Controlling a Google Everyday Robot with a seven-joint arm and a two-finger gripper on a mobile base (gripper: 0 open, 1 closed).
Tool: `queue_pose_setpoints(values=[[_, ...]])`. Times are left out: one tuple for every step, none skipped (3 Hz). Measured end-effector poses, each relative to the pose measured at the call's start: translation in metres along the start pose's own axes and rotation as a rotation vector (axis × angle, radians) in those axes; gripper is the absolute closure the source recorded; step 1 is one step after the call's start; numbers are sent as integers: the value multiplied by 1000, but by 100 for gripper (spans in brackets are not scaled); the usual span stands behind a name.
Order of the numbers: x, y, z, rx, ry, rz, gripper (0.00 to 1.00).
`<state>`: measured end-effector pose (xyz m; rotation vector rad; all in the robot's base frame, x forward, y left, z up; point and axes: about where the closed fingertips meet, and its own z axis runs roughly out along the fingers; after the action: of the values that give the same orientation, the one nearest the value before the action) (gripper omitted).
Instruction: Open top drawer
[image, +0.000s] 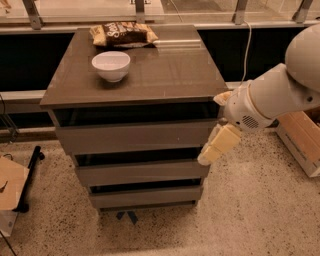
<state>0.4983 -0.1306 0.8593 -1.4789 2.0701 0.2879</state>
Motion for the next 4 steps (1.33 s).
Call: queue_pose_setpoints(values=[[1,-1,5,6,-4,15,0],[5,0,12,24,-1,55,0],[0,-4,39,43,-18,48,0],[-7,-18,71,60,-56,47,0]])
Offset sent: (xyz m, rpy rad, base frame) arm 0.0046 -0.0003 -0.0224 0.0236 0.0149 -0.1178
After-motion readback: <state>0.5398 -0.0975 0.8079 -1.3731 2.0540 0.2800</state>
